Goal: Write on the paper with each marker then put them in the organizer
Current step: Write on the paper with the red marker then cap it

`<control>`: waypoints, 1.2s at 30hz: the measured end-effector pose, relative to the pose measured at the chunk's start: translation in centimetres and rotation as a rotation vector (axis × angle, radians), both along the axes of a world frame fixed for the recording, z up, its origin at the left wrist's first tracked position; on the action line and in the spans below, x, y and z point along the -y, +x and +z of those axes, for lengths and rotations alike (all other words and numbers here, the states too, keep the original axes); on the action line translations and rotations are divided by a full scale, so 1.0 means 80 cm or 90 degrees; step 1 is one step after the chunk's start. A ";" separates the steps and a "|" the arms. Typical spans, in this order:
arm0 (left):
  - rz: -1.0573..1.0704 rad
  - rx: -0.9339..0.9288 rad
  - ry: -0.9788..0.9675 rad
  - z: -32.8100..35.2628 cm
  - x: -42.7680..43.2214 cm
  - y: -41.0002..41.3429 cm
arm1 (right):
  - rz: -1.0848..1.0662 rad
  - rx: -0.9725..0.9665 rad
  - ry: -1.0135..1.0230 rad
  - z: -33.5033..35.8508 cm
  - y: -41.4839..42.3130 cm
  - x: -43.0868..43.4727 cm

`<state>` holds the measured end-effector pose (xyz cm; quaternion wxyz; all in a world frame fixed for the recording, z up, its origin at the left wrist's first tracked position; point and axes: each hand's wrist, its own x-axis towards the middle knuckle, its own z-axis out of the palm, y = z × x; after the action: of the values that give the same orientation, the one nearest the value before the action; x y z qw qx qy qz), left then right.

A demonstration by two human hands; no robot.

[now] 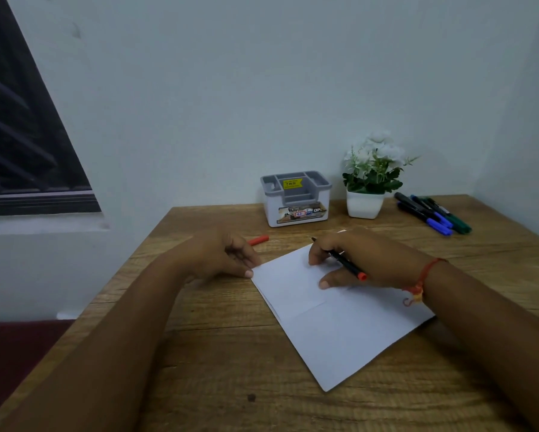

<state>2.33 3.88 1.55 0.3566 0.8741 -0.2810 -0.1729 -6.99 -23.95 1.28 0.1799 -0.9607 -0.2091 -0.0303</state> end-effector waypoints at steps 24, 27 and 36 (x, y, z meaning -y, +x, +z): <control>-0.019 -0.024 -0.023 0.000 -0.003 -0.006 | -0.175 -0.119 0.443 -0.024 0.009 -0.123; -0.028 -0.018 -0.022 0.001 0.000 -0.008 | -0.188 -0.130 0.450 -0.026 0.012 -0.120; -0.036 0.004 0.005 -0.001 0.001 -0.003 | -0.223 -0.138 0.458 -0.027 0.017 -0.119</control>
<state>2.07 3.76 1.51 0.3470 0.8677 -0.3059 -0.1817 -5.60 -14.41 -0.88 0.5176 -0.8551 0.0015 -0.0302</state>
